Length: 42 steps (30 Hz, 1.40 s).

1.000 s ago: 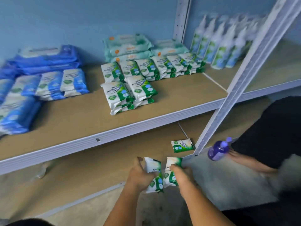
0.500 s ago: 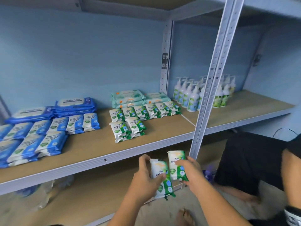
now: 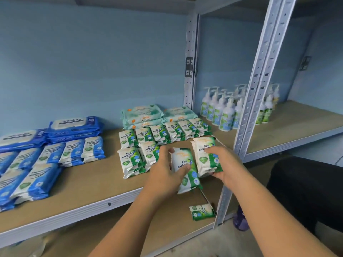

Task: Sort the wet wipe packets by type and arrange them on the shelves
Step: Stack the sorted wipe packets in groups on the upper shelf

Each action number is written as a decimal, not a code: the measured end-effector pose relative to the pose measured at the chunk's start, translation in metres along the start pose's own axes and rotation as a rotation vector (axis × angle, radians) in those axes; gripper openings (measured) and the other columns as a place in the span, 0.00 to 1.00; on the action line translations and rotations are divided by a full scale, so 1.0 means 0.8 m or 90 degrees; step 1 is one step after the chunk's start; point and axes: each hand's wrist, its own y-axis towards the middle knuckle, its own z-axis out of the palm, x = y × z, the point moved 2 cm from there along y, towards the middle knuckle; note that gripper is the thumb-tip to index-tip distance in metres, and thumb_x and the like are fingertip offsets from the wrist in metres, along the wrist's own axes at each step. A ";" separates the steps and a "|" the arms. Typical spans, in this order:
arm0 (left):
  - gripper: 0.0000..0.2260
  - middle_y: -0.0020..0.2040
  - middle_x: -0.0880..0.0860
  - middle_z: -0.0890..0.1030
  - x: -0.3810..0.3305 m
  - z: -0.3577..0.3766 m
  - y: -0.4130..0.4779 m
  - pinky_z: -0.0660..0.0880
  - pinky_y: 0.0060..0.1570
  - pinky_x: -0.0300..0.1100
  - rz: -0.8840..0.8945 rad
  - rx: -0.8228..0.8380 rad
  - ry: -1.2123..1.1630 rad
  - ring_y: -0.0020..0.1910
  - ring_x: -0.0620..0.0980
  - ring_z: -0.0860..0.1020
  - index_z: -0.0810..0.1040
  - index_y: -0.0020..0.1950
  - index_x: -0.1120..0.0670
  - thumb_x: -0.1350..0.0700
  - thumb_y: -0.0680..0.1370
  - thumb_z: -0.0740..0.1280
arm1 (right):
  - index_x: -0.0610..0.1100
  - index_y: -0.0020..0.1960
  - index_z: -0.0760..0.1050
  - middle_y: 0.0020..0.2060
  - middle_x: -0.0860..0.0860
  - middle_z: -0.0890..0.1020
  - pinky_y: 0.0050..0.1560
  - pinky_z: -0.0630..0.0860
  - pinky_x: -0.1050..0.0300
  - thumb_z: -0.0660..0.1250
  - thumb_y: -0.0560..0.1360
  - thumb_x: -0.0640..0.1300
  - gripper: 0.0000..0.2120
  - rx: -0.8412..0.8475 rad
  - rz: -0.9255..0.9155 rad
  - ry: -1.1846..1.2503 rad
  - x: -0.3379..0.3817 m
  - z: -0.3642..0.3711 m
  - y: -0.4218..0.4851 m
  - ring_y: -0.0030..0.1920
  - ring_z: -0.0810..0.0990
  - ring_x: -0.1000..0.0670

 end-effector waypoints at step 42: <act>0.21 0.63 0.41 0.79 0.044 -0.001 0.055 0.66 0.60 0.63 0.236 -0.046 0.548 0.65 0.56 0.72 0.76 0.64 0.36 0.44 0.72 0.72 | 0.56 0.60 0.73 0.64 0.60 0.69 0.56 0.75 0.56 0.67 0.67 0.28 0.29 0.134 -0.311 -0.706 -0.002 0.008 0.051 0.60 0.72 0.53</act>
